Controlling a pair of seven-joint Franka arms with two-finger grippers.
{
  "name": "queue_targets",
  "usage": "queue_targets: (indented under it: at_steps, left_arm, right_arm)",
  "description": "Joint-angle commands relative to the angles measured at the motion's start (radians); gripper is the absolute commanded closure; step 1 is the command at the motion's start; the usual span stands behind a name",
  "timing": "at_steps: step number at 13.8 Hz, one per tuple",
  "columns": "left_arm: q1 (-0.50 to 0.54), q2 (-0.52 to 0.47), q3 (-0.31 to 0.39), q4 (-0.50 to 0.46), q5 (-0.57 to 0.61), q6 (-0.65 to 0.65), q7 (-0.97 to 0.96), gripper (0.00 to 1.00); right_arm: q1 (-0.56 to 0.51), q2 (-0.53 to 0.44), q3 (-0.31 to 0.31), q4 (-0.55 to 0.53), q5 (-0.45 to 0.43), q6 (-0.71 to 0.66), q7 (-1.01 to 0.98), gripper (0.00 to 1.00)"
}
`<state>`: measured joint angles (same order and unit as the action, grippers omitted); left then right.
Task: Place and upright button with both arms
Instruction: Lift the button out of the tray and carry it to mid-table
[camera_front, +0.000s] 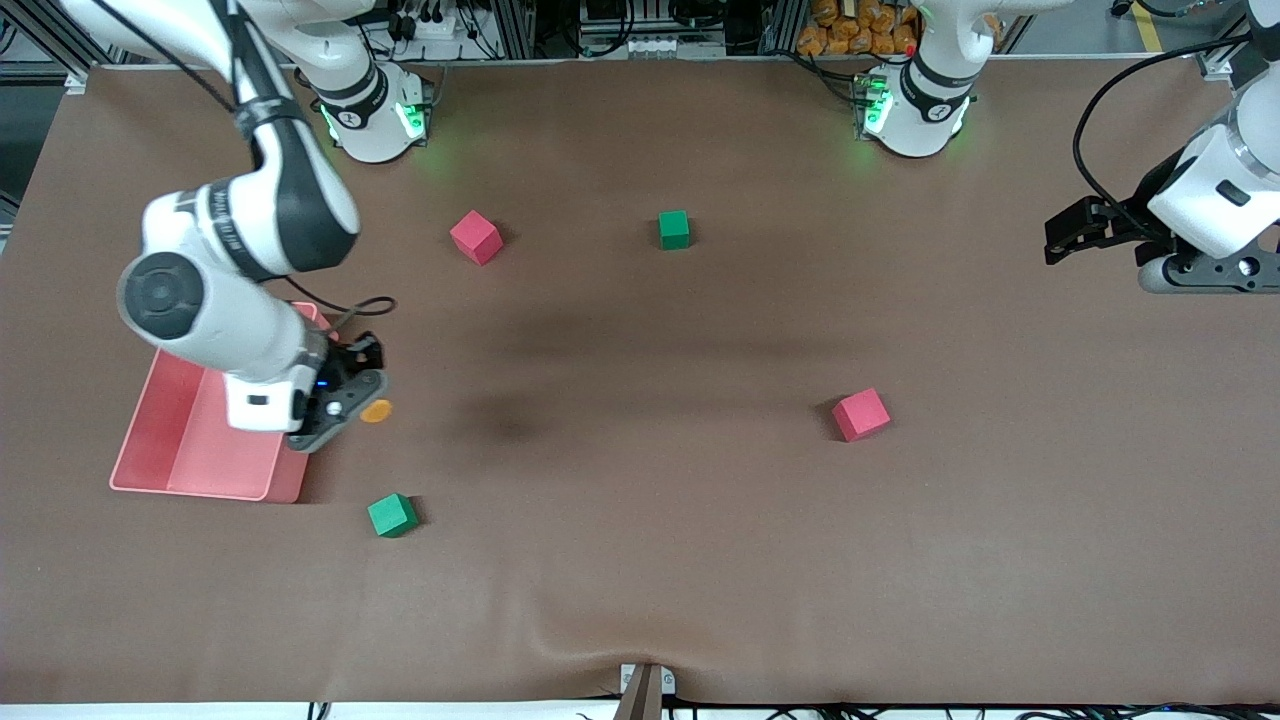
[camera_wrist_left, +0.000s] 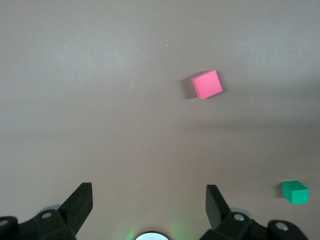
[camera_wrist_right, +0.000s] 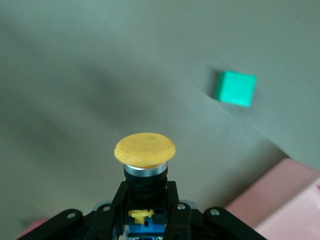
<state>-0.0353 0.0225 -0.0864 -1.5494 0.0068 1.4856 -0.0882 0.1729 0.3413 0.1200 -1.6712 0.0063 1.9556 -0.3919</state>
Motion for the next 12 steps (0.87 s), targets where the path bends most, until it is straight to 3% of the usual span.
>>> queue_targets:
  at_steps: [1,4,7,12]
  left_arm:
    - [-0.003,0.005,-0.001,0.014,-0.008,-0.016,0.005,0.00]
    - [-0.005,0.005,-0.003,0.015,-0.008,-0.016,0.002,0.00]
    - [-0.003,0.005,-0.003,0.015,-0.007,-0.016,0.001,0.00]
    - [-0.002,0.005,-0.006,0.017,-0.008,-0.015,0.002,0.00]
  right_arm:
    - [0.089,0.093,-0.013,0.122,0.021,-0.014,0.154,0.97]
    - [0.192,0.172,-0.013,0.195,0.018,0.003,0.408,0.97]
    - [0.272,0.238,-0.013,0.226,0.041,0.106,0.689,0.97]
    - [0.378,0.304,-0.014,0.226,0.043,0.161,0.810,0.97]
